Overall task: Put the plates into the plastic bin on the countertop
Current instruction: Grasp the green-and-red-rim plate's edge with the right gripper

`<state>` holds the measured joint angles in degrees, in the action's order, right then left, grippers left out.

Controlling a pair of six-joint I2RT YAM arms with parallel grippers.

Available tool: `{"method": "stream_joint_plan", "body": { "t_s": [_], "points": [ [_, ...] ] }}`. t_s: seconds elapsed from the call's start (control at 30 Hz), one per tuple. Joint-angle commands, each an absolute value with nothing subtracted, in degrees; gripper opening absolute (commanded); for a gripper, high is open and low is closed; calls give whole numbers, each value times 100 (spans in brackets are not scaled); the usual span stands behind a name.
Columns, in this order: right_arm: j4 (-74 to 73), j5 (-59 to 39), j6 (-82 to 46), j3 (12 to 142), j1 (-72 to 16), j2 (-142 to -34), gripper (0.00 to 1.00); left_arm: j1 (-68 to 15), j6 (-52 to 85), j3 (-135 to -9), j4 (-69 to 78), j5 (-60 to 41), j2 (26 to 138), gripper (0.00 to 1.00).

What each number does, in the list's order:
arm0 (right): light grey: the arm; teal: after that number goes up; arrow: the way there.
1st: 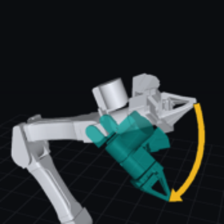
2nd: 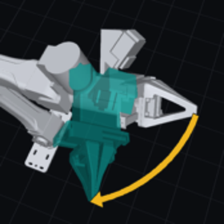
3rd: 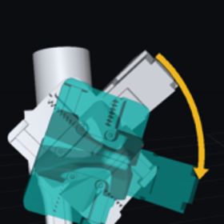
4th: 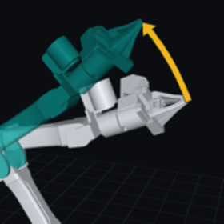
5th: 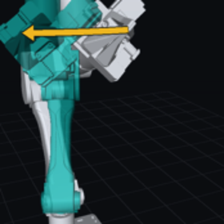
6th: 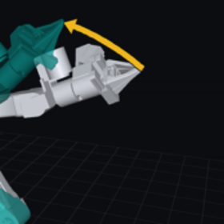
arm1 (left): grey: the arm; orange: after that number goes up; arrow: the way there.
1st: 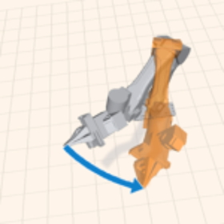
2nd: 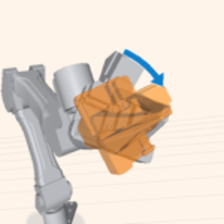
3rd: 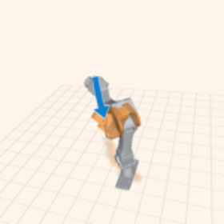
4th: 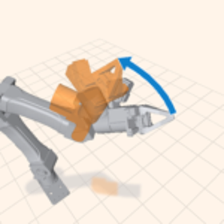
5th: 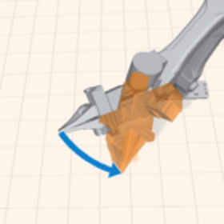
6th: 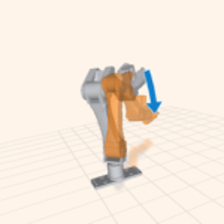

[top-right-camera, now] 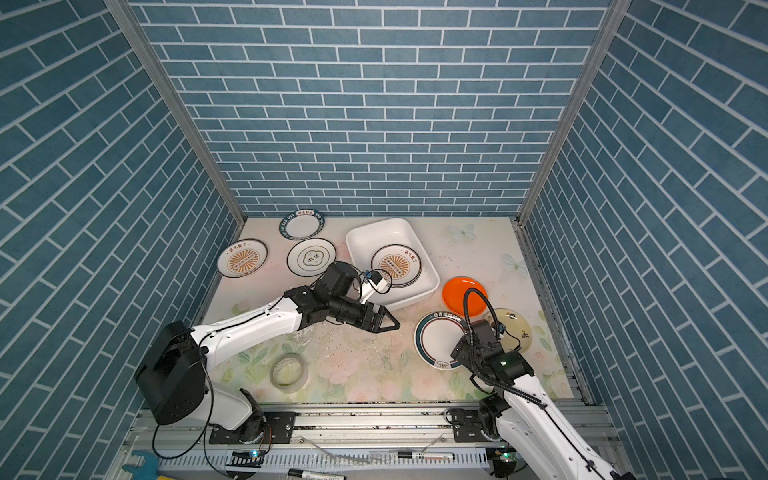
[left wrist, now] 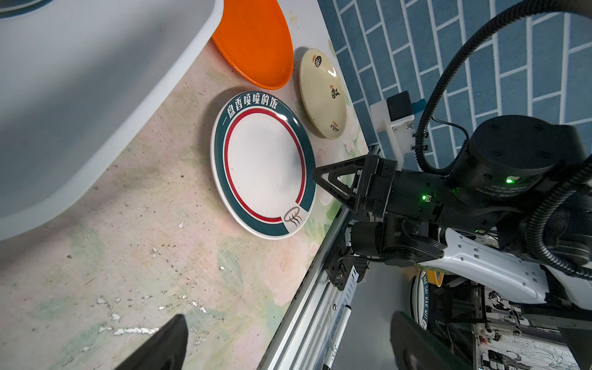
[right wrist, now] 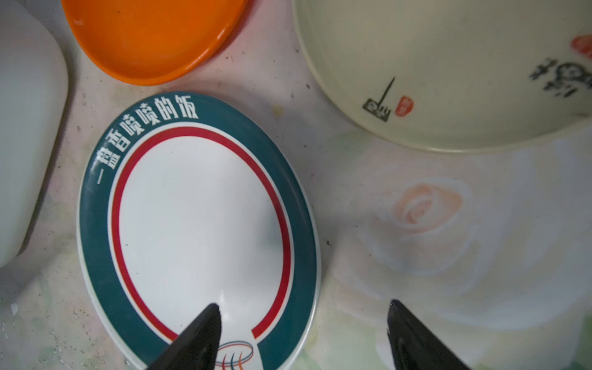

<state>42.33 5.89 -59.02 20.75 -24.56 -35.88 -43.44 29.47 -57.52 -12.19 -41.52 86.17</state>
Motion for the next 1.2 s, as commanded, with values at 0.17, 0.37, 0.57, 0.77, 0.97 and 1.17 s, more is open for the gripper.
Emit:
{"method": "stream_joint_plan", "body": {
  "t_s": [0.17, 0.37, 0.57, 0.77, 0.97, 1.17],
  "points": [
    [3543, 60, -6492, 1473, -2408, -2951, 77, -4377, 2882, -5863, -1215, -4182, 8534, 100],
    [3173, -103, -6535, 1328, -2397, -3210, 73, -4381, 2958, -5815, -1102, -4250, 8539, 100],
    [2823, -141, -6563, 1262, -2398, -3535, 67, -4386, 3158, -5752, -825, -4525, 8656, 100],
    [2793, -116, -6698, 1160, -2391, -3477, 55, -4386, 3173, -5748, -802, -4543, 8640, 100],
    [2751, -64, -7009, 935, -2382, -3134, 34, -4386, 3185, -5739, -773, -4570, 8637, 100],
    [2959, 34, -7130, 944, -2374, -2779, 19, -4385, 3199, -5739, -772, -4570, 8628, 100]
  ]
}}
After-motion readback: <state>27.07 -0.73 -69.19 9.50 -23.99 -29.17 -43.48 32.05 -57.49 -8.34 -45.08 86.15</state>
